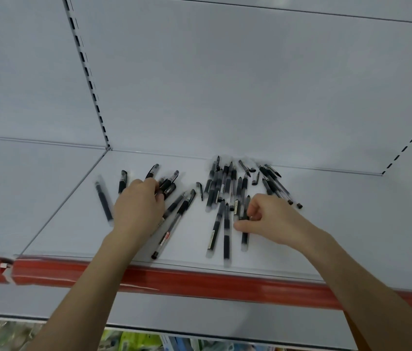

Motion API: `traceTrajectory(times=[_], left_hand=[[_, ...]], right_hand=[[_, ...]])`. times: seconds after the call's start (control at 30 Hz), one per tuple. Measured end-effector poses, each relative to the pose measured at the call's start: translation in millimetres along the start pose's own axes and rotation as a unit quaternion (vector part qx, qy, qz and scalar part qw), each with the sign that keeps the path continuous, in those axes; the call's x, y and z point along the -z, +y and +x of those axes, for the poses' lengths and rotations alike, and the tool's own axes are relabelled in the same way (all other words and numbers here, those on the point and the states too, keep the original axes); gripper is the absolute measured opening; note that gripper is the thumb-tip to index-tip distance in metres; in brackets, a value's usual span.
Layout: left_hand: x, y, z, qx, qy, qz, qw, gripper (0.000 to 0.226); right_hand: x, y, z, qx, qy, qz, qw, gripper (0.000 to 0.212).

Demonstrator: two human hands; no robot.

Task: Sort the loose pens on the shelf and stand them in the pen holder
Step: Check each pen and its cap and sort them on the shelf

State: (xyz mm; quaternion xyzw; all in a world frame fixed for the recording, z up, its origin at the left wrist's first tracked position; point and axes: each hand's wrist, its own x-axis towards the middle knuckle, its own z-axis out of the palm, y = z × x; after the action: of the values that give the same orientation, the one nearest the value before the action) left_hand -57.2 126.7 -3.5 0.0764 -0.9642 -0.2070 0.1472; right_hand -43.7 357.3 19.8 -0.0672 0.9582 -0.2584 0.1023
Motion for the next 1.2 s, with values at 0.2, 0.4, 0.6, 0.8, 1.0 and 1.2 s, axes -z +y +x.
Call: traceTrajectory(times=[0.2, 0.4, 0.6, 0.8, 1.0, 1.2], left_hand=[[-5, 15, 1, -0.054, 0.036, -0.030, 0.997, 0.022], [-16, 41, 5, -0.118, -0.005, -0.089, 0.989, 0.020], [-23, 76, 25, -0.173, -0.057, -0.120, 0.976, 0.018], [-39, 111, 56, -0.178, -0.104, -0.140, 0.968, 0.018], [-65, 133, 82, -0.234, -0.113, -0.101, 0.960, 0.024], [-86, 145, 100, -0.301, -0.184, 0.002, 0.936, 0.027]], right_hand=[[8, 2, -3, -0.019, -0.001, -0.004, 1.000, 0.017], [10, 15, -6, -0.043, 0.040, 0.060, 0.996, 0.033], [17, 26, -17, -0.039, 0.170, 0.187, 0.967, 0.008], [20, 48, -27, -0.073, 0.222, 0.280, 0.931, 0.005], [17, 59, -33, -0.059, 0.218, 0.288, 0.931, 0.005], [18, 62, -29, -0.049, 0.215, 0.291, 0.931, 0.010]])
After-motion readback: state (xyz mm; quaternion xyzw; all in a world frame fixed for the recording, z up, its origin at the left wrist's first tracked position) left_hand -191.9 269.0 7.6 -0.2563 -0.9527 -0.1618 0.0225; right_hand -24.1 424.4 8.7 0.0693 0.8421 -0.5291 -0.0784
